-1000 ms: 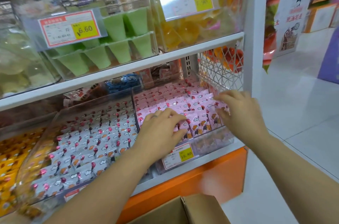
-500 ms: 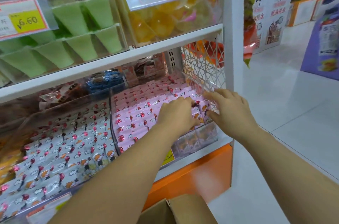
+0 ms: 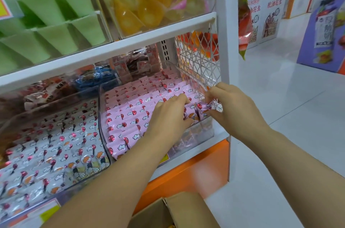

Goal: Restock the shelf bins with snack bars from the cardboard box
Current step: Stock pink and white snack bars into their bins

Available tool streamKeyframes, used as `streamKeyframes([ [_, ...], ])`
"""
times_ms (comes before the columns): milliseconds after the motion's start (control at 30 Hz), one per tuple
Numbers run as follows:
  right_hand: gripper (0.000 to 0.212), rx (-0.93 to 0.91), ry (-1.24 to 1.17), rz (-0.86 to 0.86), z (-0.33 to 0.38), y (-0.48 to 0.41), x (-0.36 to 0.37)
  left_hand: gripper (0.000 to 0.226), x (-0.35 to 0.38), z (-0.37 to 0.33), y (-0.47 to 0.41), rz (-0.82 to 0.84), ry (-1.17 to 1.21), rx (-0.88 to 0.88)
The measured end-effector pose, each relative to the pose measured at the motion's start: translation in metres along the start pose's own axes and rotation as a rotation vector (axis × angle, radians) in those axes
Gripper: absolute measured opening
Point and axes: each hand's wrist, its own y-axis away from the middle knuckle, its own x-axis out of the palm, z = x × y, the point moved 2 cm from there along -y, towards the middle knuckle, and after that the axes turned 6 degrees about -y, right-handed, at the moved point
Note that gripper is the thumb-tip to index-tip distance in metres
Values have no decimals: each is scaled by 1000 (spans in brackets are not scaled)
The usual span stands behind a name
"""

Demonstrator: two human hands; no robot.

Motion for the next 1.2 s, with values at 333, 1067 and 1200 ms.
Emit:
streamKeyframes([
  [333, 18, -74, 67, 13, -14, -5, 11, 44, 0, -3, -9, 32, -78, -25],
  [1067, 32, -3, -394, 119, 93, 87, 45, 19, -16, 48, 147, -296, 485, 67],
  [1200, 32, 76, -460, 236, 121, 125, 82, 17, 16, 87, 218, -216, 476, -59],
])
